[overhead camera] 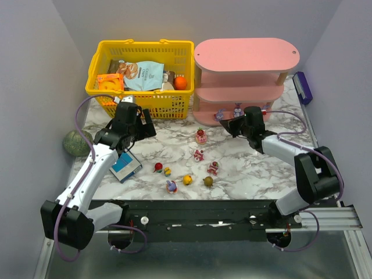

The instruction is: Place and organize the plastic toys onto the shelf

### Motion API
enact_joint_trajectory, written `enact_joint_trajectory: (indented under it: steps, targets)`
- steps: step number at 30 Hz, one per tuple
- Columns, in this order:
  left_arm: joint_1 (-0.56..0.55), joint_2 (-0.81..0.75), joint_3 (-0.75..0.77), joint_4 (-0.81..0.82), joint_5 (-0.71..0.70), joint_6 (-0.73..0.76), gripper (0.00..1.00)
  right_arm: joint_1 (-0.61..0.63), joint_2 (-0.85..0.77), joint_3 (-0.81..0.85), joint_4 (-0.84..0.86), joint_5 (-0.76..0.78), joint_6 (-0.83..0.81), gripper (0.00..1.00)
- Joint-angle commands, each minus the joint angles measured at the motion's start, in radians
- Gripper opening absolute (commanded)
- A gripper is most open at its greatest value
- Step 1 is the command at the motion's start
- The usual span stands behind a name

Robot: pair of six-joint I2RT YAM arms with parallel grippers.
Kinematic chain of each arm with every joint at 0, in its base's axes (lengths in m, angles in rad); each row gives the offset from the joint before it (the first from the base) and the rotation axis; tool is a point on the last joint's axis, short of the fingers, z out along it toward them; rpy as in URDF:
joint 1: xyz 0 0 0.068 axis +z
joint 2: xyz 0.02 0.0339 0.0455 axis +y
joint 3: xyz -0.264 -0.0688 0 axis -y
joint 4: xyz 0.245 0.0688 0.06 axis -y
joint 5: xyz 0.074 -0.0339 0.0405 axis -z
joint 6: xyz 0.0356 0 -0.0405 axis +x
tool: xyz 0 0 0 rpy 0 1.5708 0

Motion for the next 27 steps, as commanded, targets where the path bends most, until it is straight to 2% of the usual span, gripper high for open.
enact_joint_trajectory:
  steps: [1, 3, 7, 10, 14, 17, 23, 27]
  targets:
    - [0.0, -0.074, 0.0, -0.051, 0.124, -0.006, 0.99, 0.004, -0.13, -0.016, -0.179, 0.03, -0.087, 0.15]
    - [-0.002, -0.094, -0.015, -0.092, 0.213, -0.017, 0.99, 0.004, -0.193, 0.01, -0.331, 0.041, -0.154, 0.25]
    - [-0.017, -0.18, -0.064, -0.184, 0.325, -0.025, 0.99, 0.004, -0.318, 0.001, -0.506, 0.108, -0.25, 0.57]
    - [-0.058, -0.256, -0.102, -0.287, 0.376, -0.034, 0.99, 0.004, -0.429, -0.019, -0.591, 0.139, -0.348, 0.67]
    - [-0.137, -0.381, -0.167, -0.41, 0.427, -0.087, 0.99, 0.004, -0.518, -0.022, -0.697, 0.162, -0.442, 0.7]
    - [-0.164, -0.461, -0.201, -0.43, 0.497, -0.123, 0.97, 0.004, -0.564, -0.033, -0.746, 0.15, -0.477, 0.71]
    - [-0.189, -0.481, -0.286, -0.325, 0.551, -0.224, 0.88, 0.004, -0.601, -0.044, -0.76, 0.119, -0.508, 0.7]
    - [-0.207, -0.421, -0.31, -0.255, 0.565, -0.328, 0.82, 0.003, -0.583, -0.021, -0.784, 0.096, -0.531, 0.7]
